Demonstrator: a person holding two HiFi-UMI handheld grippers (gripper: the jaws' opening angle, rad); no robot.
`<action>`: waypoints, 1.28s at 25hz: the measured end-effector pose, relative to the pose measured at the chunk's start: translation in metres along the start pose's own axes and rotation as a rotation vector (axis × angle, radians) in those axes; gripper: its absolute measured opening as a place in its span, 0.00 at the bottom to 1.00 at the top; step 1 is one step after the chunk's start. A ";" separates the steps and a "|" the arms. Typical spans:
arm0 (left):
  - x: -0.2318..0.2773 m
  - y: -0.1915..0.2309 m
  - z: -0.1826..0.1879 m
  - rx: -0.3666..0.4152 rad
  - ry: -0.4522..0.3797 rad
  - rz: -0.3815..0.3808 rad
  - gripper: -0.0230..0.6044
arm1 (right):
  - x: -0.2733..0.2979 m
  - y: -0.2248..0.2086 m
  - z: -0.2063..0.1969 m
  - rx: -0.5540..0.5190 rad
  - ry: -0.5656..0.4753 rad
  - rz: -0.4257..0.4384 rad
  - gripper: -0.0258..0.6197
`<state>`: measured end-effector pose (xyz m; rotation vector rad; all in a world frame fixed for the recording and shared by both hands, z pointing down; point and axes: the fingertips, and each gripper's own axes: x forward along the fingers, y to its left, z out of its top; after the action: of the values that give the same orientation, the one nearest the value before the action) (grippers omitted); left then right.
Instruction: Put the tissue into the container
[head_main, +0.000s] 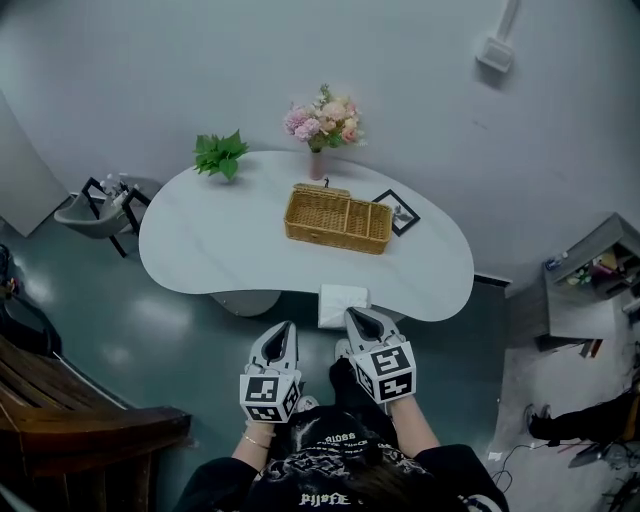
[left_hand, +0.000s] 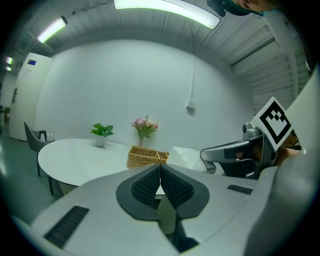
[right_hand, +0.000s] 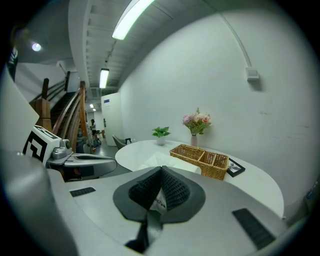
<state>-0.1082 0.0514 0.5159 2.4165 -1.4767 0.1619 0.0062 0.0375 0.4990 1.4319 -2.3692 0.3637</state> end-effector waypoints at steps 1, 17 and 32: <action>0.006 0.003 0.001 -0.002 0.001 0.006 0.08 | 0.007 -0.003 0.002 -0.003 0.002 0.007 0.08; 0.103 0.026 0.036 -0.042 0.010 0.085 0.08 | 0.081 -0.066 0.049 -0.011 0.018 0.103 0.08; 0.204 0.021 0.055 -0.044 0.031 0.165 0.08 | 0.142 -0.144 0.076 -0.015 0.016 0.216 0.08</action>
<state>-0.0352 -0.1483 0.5196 2.2468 -1.6477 0.2000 0.0604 -0.1716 0.4954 1.1638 -2.5144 0.4092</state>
